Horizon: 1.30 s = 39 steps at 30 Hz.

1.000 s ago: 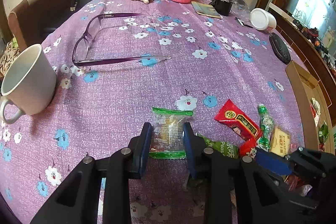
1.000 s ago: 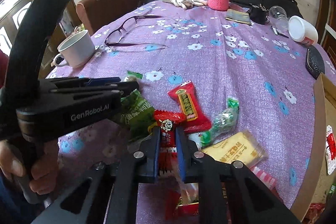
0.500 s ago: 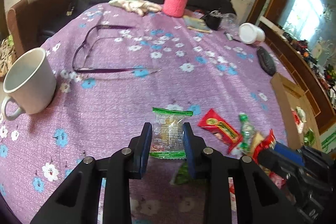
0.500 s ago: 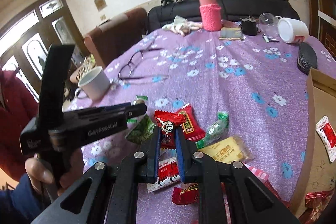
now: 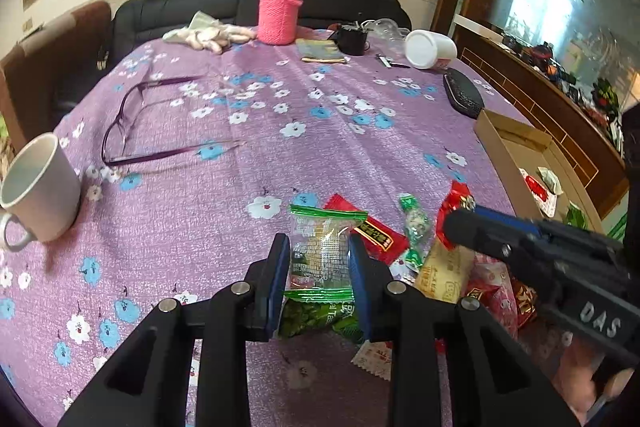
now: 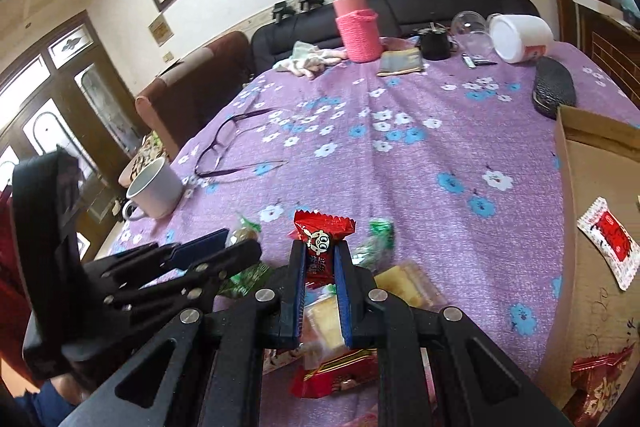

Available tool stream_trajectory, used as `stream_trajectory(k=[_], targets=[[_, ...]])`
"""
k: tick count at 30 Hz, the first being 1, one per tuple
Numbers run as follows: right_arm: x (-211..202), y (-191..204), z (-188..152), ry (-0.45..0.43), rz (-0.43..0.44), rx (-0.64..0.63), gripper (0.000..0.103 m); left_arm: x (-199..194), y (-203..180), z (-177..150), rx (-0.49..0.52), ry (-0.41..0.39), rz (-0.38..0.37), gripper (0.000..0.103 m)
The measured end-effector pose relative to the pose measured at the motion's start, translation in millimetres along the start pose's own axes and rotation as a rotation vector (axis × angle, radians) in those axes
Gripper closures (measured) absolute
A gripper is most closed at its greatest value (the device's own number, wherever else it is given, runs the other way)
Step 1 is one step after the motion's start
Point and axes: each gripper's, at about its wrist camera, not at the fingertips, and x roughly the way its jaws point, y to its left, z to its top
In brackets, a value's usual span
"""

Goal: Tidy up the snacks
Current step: 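Grasp the red candy packet with right gripper while left holds the clear packet, then carry the red candy packet and clear packet over the cardboard tray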

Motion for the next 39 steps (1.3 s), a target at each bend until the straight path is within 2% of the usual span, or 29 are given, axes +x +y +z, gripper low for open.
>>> stream_trajectory(k=[6,19,30,39], targets=[[-1.0,-7.0,2.2,-0.006,-0.016,0.022,0.088,-5.3,-5.0,-1.1,0.021,-0.023,0.005,0.075],[-8.8,-16.5,6.0,-0.03,-0.028,0.05,0.088,-18.7,-29.5,-6.6,0.141,-0.122,0.107,0.074],[-8.7,-18.6,6.3,-0.029,-0.033,0.054,0.088,-22.8,-34.6,-8.7,0.172,-0.155,0.138,0.074],[-9.1,-18.7,5.1,-0.03,-0.035,0.054,0.088,-25.3,-35.1,-8.5,0.168,-0.159,0.132,0.074]])
